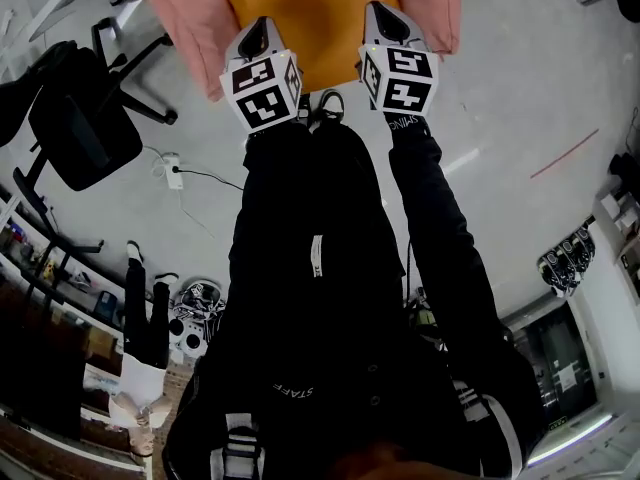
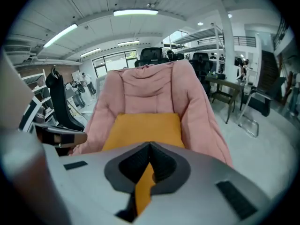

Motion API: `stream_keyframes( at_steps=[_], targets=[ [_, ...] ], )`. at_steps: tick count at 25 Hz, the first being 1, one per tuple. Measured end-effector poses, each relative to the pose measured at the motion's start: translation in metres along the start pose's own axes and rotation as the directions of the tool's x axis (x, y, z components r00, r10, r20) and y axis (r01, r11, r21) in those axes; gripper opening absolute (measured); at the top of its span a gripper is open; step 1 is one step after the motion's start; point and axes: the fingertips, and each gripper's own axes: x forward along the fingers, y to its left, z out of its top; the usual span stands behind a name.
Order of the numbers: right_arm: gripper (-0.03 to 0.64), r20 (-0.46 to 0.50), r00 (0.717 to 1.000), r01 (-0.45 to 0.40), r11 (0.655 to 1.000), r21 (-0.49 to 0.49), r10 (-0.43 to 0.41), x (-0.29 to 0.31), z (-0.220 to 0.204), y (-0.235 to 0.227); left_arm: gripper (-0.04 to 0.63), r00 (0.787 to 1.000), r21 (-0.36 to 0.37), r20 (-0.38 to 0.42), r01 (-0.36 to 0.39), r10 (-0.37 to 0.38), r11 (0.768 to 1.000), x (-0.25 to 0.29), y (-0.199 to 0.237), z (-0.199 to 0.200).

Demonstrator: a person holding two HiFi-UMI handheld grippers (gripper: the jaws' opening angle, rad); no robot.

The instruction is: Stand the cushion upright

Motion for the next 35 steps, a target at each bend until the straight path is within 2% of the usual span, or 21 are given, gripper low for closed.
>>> stream_keyframes(
  at_steps=[6,11,15,18,21,23,26,31,35],
  targets=[
    [0.014,-0.019,1.000,0.015,0.999,-0.035,-0.016,0.042,-0.022,-0.016,0.000,1.000,0.006,-0.008,0.000,0.001,1.000,0.041,0.014,-0.018],
    [0.015,-0.022,1.000,0.005,0.999,-0.032,-0.006,0.063,-0.028,-0.022,0.000,0.999,0.009,-0.019,-0.044,0.044,0.999,0.059,0.033,-0.024],
    [0.025,-0.032,0.999,0.012,0.997,-0.075,-0.014,0.075,-0.028,-0.027,0.002,0.998,-0.013,-0.020,-0.056,0.056,0.998,0.071,0.039,-0.025],
    [0.060,-0.047,0.999,0.015,0.996,-0.086,-0.019,0.083,-0.031,-0.030,0.029,0.999,-0.028,-0.021,-0.048,0.048,0.998,0.078,0.046,-0.026],
    [0.089,-0.055,0.998,0.008,0.996,-0.085,-0.013,0.089,-0.031,-0.035,0.110,0.998,-0.023,-0.030,-0.050,0.049,0.999,0.083,0.053,-0.025],
    [0.114,-0.063,0.998,0.010,0.996,-0.093,-0.016,0.092,-0.029,-0.042,0.136,0.998,-0.030,-0.038,-0.052,0.051,0.998,0.087,0.054,-0.024],
    [0.174,-0.075,0.996,0.037,0.994,-0.103,-0.045,0.096,-0.028,-0.054,0.221,0.997,-0.037,-0.063,-0.051,0.048,0.998,0.094,0.059,-0.027],
    [0.298,-0.116,0.992,0.041,0.998,-0.050,-0.046,0.114,-0.038,-0.063,0.256,0.994,-0.045,-0.105,-0.048,0.043,0.998,0.109,0.071,-0.035],
    [0.322,-0.141,0.990,0.017,1.000,-0.002,-0.017,0.125,-0.046,-0.068,0.258,0.989,-0.059,-0.147,-0.035,0.026,0.998,0.122,0.069,-0.041]
  ],
)
